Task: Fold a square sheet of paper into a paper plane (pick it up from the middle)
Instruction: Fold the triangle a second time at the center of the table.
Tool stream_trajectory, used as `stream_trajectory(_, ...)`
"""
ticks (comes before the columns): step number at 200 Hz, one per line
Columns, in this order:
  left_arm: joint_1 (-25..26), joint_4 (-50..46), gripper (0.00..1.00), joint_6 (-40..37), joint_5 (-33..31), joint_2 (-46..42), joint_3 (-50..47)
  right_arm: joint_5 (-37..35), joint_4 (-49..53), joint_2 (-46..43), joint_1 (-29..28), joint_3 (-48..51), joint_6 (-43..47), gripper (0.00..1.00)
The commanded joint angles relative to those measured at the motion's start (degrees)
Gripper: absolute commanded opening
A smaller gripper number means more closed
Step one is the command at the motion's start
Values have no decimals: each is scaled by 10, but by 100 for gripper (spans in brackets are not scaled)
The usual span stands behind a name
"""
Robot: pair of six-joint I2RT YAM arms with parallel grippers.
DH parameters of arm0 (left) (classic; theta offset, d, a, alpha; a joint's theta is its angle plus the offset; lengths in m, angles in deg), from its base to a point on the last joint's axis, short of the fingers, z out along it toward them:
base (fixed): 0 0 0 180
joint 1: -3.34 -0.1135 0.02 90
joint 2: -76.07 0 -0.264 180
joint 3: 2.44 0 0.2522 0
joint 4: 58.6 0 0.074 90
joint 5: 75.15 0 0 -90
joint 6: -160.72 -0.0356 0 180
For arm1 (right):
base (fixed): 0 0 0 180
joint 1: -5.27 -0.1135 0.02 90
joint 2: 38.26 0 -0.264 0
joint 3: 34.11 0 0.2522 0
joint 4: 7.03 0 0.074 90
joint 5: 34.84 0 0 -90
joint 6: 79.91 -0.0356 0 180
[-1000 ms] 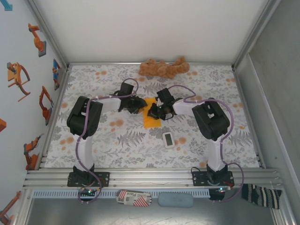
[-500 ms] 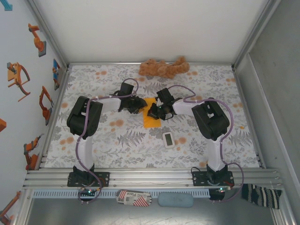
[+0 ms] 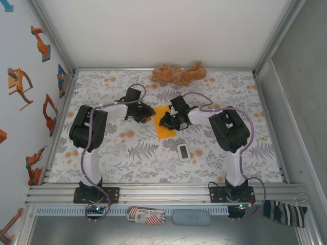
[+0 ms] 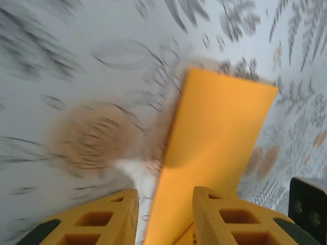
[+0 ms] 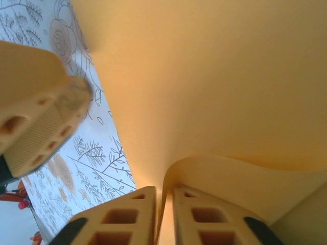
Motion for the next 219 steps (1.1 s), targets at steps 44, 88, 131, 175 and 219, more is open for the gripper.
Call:
stream_trajectory(44,-52,-28,40,-17,-35,-99,-58,-12,24,15,-4,-11,4,35)
stream_trajectory(88,-53,8,43,-6,-17,-128,-97,-7,12,15,-4,-7,1,49)
stream_trajectory(131,-39,55,43,4,12,-132,-122,-11,11,16,-4,-2,5,48)
stream_trajectory(175,2,77,32,-3,15,-116,-119,-14,14,19,-4,1,7,31)
stream_trajectory(219,43,67,17,-29,5,-88,-93,-17,26,24,-4,1,9,8)
